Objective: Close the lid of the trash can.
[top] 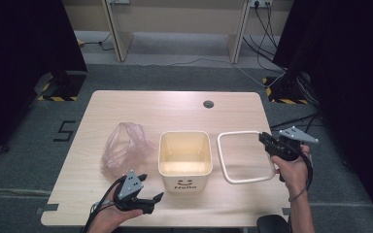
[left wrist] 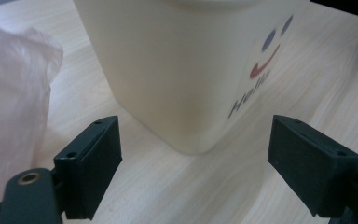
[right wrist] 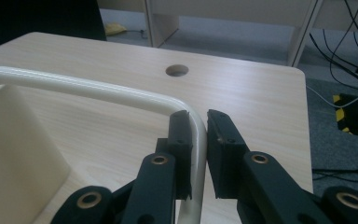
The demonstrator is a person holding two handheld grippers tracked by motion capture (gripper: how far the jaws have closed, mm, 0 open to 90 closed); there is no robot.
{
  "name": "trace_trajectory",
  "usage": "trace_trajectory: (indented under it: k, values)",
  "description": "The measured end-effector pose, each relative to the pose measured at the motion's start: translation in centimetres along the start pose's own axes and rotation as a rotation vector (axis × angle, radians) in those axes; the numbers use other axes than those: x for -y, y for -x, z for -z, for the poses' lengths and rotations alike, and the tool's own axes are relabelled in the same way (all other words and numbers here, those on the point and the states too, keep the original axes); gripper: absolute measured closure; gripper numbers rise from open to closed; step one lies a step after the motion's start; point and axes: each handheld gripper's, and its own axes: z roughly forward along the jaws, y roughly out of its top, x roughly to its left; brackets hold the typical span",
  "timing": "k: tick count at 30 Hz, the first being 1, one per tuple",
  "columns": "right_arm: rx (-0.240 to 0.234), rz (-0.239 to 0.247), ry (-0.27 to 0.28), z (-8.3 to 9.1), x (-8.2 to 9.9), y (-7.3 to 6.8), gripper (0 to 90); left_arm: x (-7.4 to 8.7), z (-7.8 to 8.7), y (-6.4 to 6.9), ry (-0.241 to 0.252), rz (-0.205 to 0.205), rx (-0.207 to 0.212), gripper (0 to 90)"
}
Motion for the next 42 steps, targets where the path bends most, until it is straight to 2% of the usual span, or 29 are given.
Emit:
trace_trajectory:
  k: [4, 8, 9, 11, 12, 14, 19, 21, 30, 36, 38, 42]
  values:
    - [-0.02, 0.005, 0.026, 0.1, -0.9, -0.5, 80.6, -1.2, 0.1, 0.3, 0.02, -0.001, 0.001, 16.6]
    - [-0.044, 0.009, 0.042, -0.1, -1.7, -1.2, 80.6, -1.5, 0.2, 0.4, 0.027, -0.002, -0.002, 16.6]
    - [-0.061, 0.017, 0.049, -0.4, -2.2, -1.9, 80.6, -1.6, 0.3, 0.5, 0.03, 0.0, -0.006, 16.5]
    - [-0.068, 0.018, 0.051, -0.6, -2.4, -2.2, 80.6, -1.7, 0.3, 0.6, 0.034, 0.002, -0.009, 16.3]
    - [-0.084, 0.022, 0.055, -1.1, -2.8, -2.9, 80.6, -1.9, 0.4, 0.7, 0.037, 0.001, -0.011, 16.3]
    - [-0.09, 0.026, 0.056, -1.3, -2.9, -3.1, 80.6, -2.1, 0.5, 0.8, 0.043, 0.003, -0.015, 16.3]
    - [-0.109, 0.056, 0.065, -1.9, -3.9, -4.9, 80.6, -2.7, 0.9, 1.0, 0.068, 0.009, -0.024, 16.3]
    - [-0.134, 0.063, 0.071, -2.3, -4.4, -6.1, 80.6, -3.1, 1.0, 1.2, 0.082, 0.009, -0.032, 16.3]
    - [-0.182, 0.063, 0.07, -3.7, -5.0, -8.6, 80.6, -3.5, 0.9, 1.9, 0.092, -0.004, -0.023, 16.3]
    - [-0.207, 0.052, 0.07, -4.5, -5.5, -9.9, 80.7, -3.5, 0.7, 1.8, 0.101, 0.009, -0.033, 16.1]
    - [-0.213, 0.069, 0.059, -4.8, -5.8, -11.0, 80.6, -3.6, 0.7, 1.8, 0.11, 0.015, -0.037, 16.0]
    - [-0.223, 0.073, 0.049, -5.3, -5.9, -11.7, 80.6, -3.7, 0.6, 2.2, 0.121, 0.01, -0.034, 15.9]
